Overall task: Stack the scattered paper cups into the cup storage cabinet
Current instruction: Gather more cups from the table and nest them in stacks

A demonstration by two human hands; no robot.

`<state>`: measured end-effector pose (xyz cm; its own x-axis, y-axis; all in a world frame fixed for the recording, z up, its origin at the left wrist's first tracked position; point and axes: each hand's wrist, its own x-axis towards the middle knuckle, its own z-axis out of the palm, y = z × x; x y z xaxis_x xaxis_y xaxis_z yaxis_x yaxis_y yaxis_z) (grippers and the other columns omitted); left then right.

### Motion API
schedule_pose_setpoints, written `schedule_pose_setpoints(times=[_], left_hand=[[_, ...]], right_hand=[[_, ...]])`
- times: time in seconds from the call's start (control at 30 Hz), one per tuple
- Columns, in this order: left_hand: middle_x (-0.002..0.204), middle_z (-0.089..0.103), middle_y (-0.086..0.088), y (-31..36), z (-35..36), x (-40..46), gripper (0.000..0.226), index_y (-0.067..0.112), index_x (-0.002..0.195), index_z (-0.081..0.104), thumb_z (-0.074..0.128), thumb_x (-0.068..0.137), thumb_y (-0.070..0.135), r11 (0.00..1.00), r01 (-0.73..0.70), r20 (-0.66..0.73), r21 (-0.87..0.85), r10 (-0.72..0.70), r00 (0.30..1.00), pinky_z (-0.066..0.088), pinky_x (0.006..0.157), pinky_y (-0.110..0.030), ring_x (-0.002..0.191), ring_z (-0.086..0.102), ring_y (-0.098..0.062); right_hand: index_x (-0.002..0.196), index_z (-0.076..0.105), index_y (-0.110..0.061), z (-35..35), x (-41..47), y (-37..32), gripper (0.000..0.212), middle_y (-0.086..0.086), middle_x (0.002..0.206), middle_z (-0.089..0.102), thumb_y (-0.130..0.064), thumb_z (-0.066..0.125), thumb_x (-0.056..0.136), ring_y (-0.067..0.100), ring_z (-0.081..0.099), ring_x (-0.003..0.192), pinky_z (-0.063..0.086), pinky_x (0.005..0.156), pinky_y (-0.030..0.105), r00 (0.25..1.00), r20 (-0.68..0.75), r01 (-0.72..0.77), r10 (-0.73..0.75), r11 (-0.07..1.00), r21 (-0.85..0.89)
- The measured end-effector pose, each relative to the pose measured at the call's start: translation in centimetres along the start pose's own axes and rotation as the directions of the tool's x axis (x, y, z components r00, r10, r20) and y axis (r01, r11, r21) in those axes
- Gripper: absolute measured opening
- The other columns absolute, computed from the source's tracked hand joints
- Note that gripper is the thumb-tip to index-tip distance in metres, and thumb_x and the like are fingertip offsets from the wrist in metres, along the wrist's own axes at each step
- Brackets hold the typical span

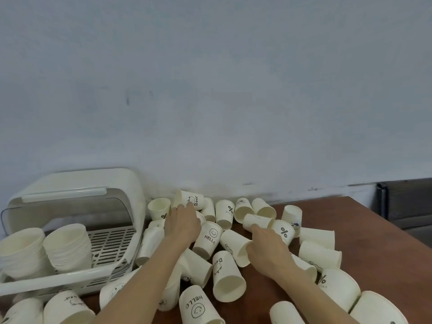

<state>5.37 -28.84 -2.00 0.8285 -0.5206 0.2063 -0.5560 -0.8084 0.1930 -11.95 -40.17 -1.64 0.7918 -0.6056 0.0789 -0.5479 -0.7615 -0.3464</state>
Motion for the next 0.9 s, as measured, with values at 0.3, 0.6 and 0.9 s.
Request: schedule_pose_setpoints(times=[0.3,0.6,0.9], left_hand=[[0.111,0.065,-0.008,-1.2,3.1,5.5,0.022,0.013,0.109,0.053,0.047,0.091,0.024,0.972,0.232,-0.061,-0.041,-0.234,0.970,0.032,0.091,-0.038,0.109,0.055,-0.027],[0.095,0.067,-0.005,-1.2,4.4,7.6,0.012,0.018,0.099,0.055,0.048,0.088,0.017,0.932,0.305,-0.110,-0.195,-0.330,0.938,0.024,0.080,-0.037,0.096,0.058,-0.028],[0.082,0.065,-0.001,-0.8,4.4,6.0,0.015,0.022,0.093,0.057,0.043,0.092,0.018,0.974,0.177,-0.217,-0.145,-0.205,0.954,0.023,0.080,-0.036,0.082,0.053,-0.025]], right_hand=[[0.106,0.057,-0.010,1.4,5.2,0.6,0.020,0.007,0.107,0.061,-0.017,0.050,0.089,0.026,0.057,0.103,0.041,0.071,0.030,0.983,-0.080,-0.168,0.165,0.985,-0.037],[0.105,0.060,-0.013,3.5,8.1,1.1,0.018,0.004,0.110,0.062,-0.017,0.053,0.089,0.024,0.059,0.105,0.041,0.071,0.030,0.937,-0.134,-0.328,0.324,0.944,-0.014],[0.115,0.055,-0.003,3.7,9.8,0.8,0.027,0.012,0.113,0.062,-0.007,0.057,0.088,0.031,0.059,0.109,0.040,0.073,0.033,0.842,-0.150,-0.469,0.518,0.841,0.268]])
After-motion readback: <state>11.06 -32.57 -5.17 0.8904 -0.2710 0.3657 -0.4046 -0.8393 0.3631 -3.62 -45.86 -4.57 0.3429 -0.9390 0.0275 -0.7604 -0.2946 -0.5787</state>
